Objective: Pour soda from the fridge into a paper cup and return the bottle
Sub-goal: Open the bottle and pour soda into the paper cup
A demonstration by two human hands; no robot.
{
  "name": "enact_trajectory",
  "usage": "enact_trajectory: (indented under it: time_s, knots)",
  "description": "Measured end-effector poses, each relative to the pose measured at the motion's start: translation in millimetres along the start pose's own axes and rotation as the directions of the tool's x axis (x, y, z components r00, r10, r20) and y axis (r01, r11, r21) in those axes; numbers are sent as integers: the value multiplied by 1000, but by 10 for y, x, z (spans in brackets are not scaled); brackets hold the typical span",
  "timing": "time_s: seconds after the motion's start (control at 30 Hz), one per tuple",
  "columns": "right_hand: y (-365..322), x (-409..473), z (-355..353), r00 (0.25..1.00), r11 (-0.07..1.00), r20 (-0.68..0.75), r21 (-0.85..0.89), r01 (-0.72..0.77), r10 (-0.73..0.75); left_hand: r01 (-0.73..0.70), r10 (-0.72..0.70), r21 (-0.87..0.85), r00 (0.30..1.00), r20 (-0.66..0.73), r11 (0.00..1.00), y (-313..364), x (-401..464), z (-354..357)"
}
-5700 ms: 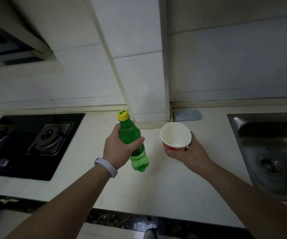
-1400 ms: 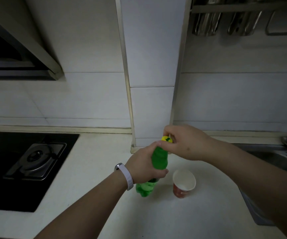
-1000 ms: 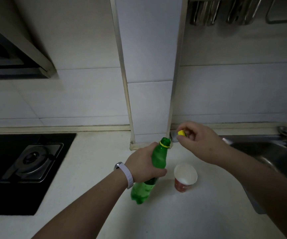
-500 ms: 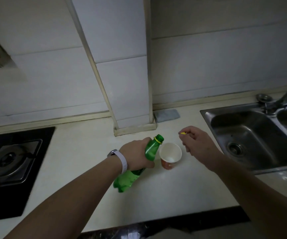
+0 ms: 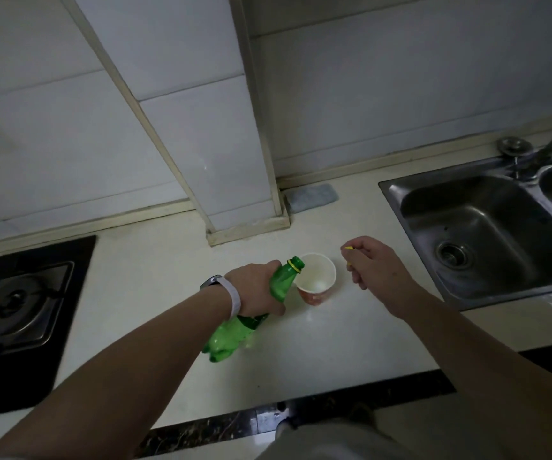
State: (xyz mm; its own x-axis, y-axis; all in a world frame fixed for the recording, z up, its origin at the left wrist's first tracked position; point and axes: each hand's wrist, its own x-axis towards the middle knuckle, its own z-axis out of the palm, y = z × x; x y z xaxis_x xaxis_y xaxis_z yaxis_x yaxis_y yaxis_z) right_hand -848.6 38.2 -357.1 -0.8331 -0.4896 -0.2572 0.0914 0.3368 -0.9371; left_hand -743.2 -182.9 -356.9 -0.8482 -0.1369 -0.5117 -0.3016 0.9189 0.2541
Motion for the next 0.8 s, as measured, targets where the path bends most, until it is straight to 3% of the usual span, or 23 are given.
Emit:
enact_trajectory:
  time_s: [0.8]
  knots:
    - [233,95,-100,998,995,55,87,-41,36,82,-92,77,987,133,994,145,50,25]
